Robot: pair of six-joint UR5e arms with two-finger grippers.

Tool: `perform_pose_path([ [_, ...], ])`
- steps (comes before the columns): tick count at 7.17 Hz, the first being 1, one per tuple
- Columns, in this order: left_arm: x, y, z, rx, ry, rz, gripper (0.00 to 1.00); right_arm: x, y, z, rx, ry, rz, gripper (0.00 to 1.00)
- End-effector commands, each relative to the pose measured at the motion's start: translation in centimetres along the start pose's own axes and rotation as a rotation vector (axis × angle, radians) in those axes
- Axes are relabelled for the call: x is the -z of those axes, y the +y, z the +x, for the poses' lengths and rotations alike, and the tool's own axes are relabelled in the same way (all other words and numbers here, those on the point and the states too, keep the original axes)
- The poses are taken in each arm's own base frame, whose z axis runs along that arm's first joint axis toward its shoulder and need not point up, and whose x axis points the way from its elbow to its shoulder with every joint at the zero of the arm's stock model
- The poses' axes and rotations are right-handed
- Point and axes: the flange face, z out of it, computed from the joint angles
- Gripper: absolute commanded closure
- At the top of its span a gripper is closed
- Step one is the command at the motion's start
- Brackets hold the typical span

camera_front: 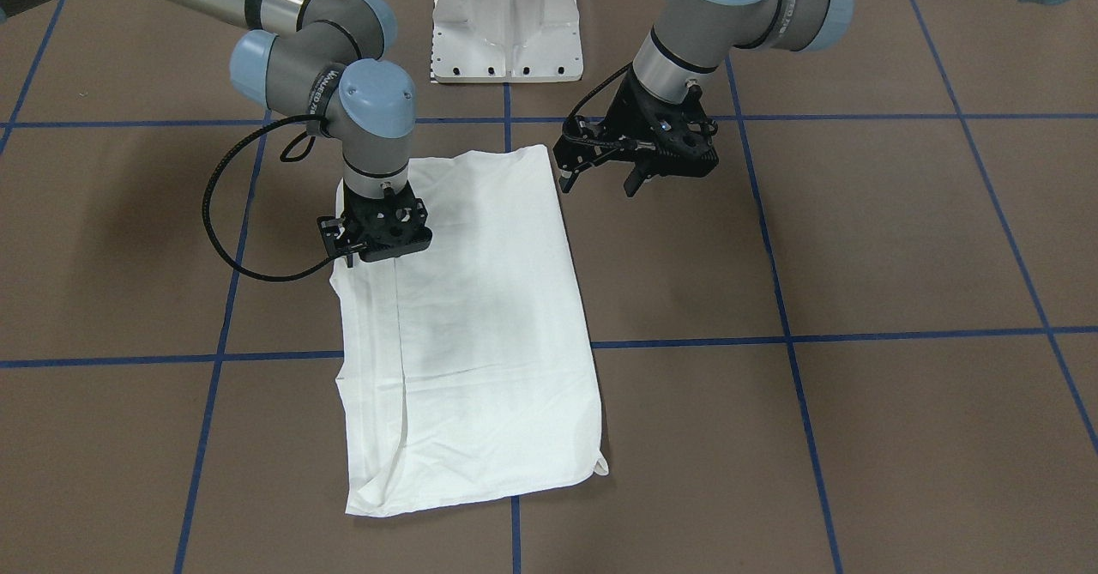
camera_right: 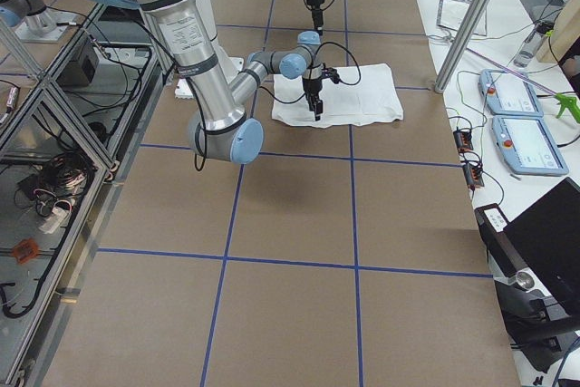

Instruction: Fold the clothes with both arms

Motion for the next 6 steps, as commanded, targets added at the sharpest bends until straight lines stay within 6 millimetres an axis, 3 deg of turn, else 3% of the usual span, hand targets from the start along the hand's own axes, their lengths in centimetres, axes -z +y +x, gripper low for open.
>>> perform_pose_path([
  [1,0.0,0.0,0.0,0.0,0.0,0.0,0.0,0.5,-0.3,0.5,-0.006,-0.005,0.004,0.31],
  [6,-0.4,0.5,0.1,-0.002,-0.002,-0.009,0.0,0.1,-0.4,2.3,-0.016,0.01,0.003,0.31],
])
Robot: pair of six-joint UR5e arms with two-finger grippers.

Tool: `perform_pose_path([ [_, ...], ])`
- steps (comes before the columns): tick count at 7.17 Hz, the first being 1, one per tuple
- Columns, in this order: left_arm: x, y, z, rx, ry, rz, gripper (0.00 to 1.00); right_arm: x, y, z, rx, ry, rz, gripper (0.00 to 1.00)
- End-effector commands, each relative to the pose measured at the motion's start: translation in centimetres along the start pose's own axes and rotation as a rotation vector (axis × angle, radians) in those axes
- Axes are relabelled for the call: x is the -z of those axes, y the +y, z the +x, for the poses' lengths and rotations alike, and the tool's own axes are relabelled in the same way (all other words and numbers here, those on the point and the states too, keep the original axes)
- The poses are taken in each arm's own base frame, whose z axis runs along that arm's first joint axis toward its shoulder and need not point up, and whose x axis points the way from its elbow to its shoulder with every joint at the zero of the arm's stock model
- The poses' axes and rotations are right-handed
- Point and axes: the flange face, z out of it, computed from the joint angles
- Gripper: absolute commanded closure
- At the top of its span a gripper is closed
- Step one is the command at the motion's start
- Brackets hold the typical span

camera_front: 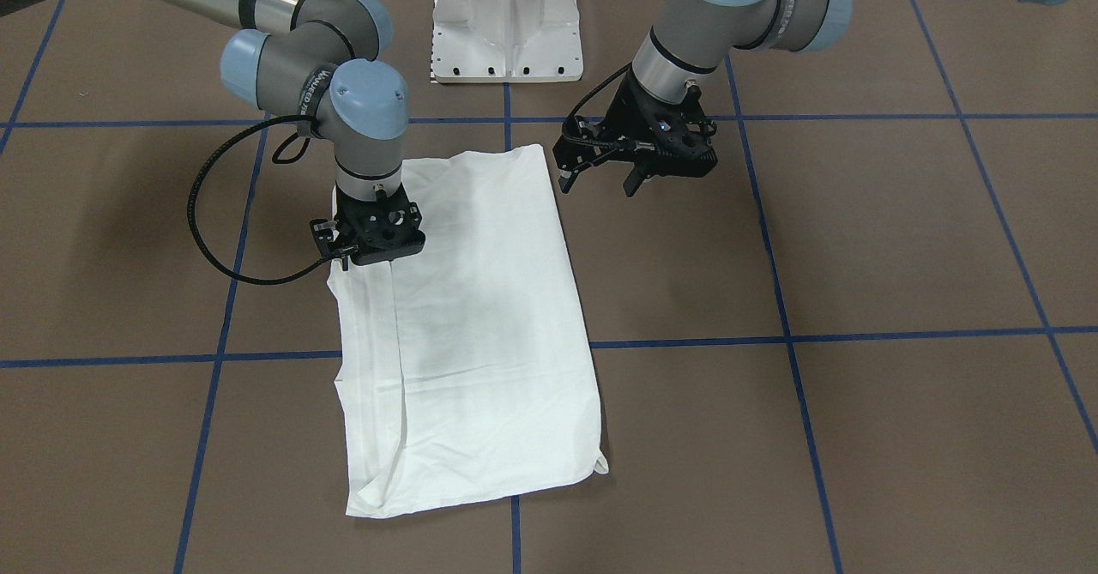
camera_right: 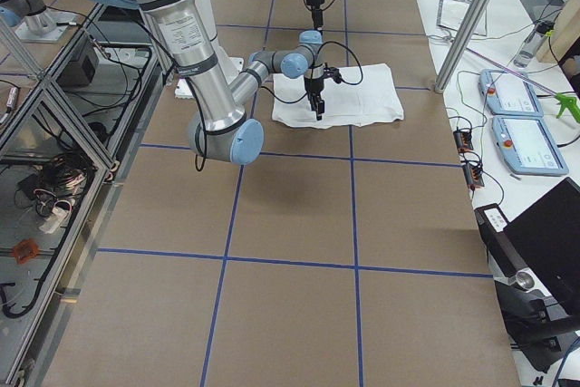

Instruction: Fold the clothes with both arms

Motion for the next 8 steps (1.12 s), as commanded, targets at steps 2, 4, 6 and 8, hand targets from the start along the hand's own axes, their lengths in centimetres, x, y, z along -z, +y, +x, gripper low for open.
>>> perform_pose_path([
  [2,0.0,0.1,0.1,-0.001,0.001,-0.002,0.0,-0.6,0.3,1.5,-0.002,0.012,-0.004,0.32],
  [4,-0.1,0.1,0.1,-0.001,0.001,-0.002,0.0,-0.5,0.2,4.2,-0.011,0.023,-0.001,0.3],
  [6,-0.2,0.5,0.2,-0.004,0.002,-0.007,0.0,-2.1,1.5,7.6,0.007,0.053,-0.017,0.28],
  [8,0.0,0.5,0.4,0.001,0.006,-0.005,0.0,1.6,0.9,8.0,-0.001,-0.016,0.014,0.2],
])
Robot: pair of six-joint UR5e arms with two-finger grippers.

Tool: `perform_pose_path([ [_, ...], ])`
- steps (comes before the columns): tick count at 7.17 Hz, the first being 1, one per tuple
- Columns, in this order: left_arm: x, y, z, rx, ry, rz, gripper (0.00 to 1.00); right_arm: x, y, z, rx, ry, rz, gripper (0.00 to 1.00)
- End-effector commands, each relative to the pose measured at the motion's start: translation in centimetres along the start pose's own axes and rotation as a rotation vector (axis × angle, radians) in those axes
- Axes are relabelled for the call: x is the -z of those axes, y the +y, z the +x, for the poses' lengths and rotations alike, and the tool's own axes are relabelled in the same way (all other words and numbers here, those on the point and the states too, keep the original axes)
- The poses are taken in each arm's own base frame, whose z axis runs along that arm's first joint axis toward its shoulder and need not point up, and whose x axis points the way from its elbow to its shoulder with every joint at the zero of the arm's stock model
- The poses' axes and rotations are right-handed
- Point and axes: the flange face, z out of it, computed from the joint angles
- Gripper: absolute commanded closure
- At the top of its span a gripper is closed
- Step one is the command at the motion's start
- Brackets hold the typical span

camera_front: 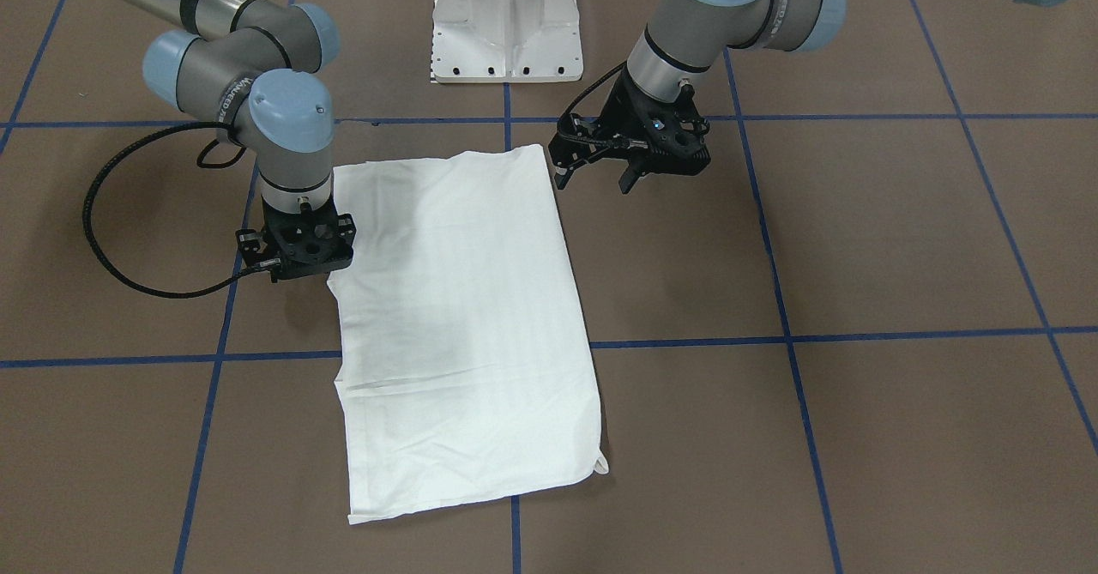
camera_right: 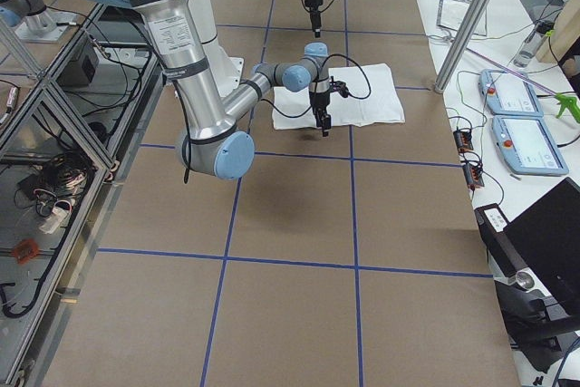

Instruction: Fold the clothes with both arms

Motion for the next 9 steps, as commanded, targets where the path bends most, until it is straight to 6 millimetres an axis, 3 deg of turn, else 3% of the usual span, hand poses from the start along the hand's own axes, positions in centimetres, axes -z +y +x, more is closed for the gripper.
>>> perform_pose_path([
  [1,0.5,0.2,0.3,0.021,0.01,0.001,0.0,4.4,0.0,0.2,-0.001,-0.088,0.038,0.08],
  [2,0.3,1.6,0.8,0.061,0.018,-0.017,0.0,6.7,0.4,-0.3,-0.008,-0.138,0.053,0.01],
  [4,-2.7,7.0,1.6,0.168,-0.001,-0.064,0.0,10.4,1.4,-0.6,-0.047,-0.205,0.089,0.0],
  [5,-4.6,10.6,2.0,0.204,-0.016,-0.067,0.0,11.5,1.9,-0.8,-0.073,-0.241,0.082,0.0],
  [7,-7.5,15.3,1.5,0.242,-0.098,-0.092,0.01,13.1,2.9,-0.5,-0.139,-0.279,0.081,0.0],
  [8,-9.7,16.6,1.1,0.233,-0.137,-0.09,0.04,13.4,3.3,-0.5,-0.156,-0.29,0.076,0.0],
  [9,-11.3,16.4,0.7,0.236,-0.162,-0.079,0.06,13.4,3.3,-0.5,-0.17,-0.292,0.073,0.0],
])
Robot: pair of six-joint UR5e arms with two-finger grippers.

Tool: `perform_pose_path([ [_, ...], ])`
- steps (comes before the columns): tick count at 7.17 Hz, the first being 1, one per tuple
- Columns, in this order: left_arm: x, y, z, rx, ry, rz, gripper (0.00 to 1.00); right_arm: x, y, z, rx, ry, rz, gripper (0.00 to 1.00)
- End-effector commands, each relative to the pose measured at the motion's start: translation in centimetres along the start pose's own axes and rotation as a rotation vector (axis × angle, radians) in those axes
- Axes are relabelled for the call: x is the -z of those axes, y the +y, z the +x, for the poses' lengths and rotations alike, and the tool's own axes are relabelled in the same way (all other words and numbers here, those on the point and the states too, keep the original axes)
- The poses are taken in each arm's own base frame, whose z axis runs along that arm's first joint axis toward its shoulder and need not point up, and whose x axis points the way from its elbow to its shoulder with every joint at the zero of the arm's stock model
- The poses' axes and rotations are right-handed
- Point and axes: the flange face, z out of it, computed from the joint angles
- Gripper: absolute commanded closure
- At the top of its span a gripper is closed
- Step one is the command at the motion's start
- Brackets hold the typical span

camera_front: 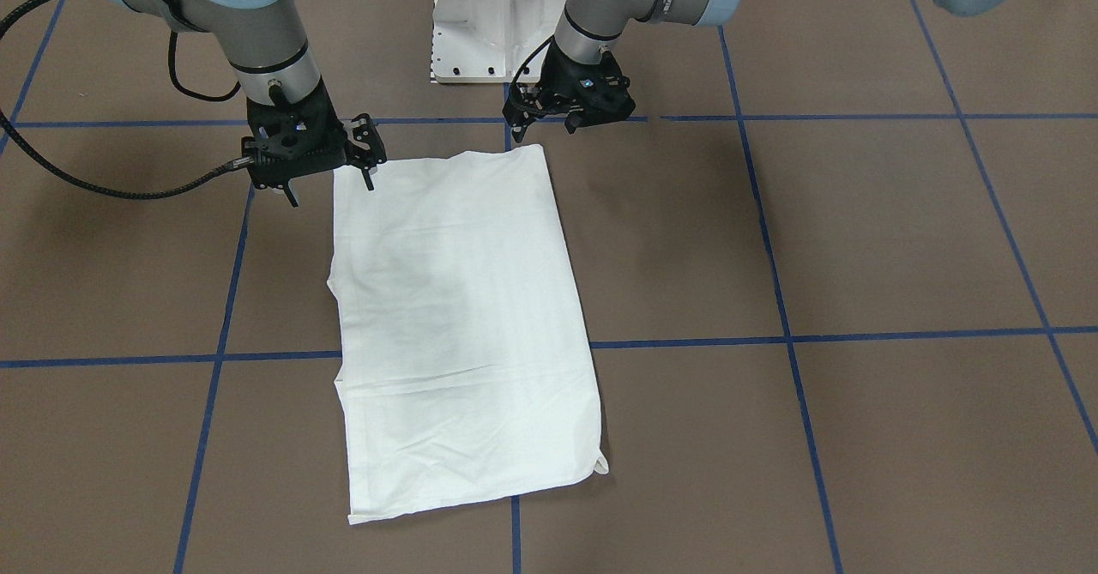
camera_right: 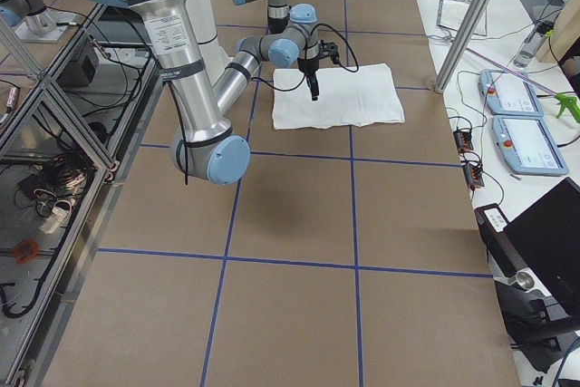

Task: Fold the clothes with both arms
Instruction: 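Move the left gripper to the shirt's near corner while the right gripper hovers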

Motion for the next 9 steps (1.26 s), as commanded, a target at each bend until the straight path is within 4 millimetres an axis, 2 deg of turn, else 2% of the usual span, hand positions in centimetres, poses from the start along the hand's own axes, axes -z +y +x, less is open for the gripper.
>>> perform_pose_path([
  [1,-3.1,0.2,0.2,0.003,-0.043,0.029,0.08,0.2,0.2,0.0,-0.022,-0.006,-0.003,0.0],
  [2,-4.0,0.3,1.2,0.006,-0.051,0.031,0.14,0.1,0.2,0.1,-0.022,-0.005,-0.004,0.0],
  [3,-3.7,0.6,1.9,0.003,-0.041,0.027,0.19,0.2,0.2,0.0,-0.023,-0.007,-0.004,0.0],
  [5,-3.9,0.5,1.8,0.003,-0.042,0.027,0.28,0.2,0.2,0.0,-0.023,-0.008,-0.005,0.0],
  [9,-4.5,0.4,1.7,0.003,-0.049,0.027,0.35,0.2,0.2,0.1,-0.023,-0.008,-0.005,0.0],
])
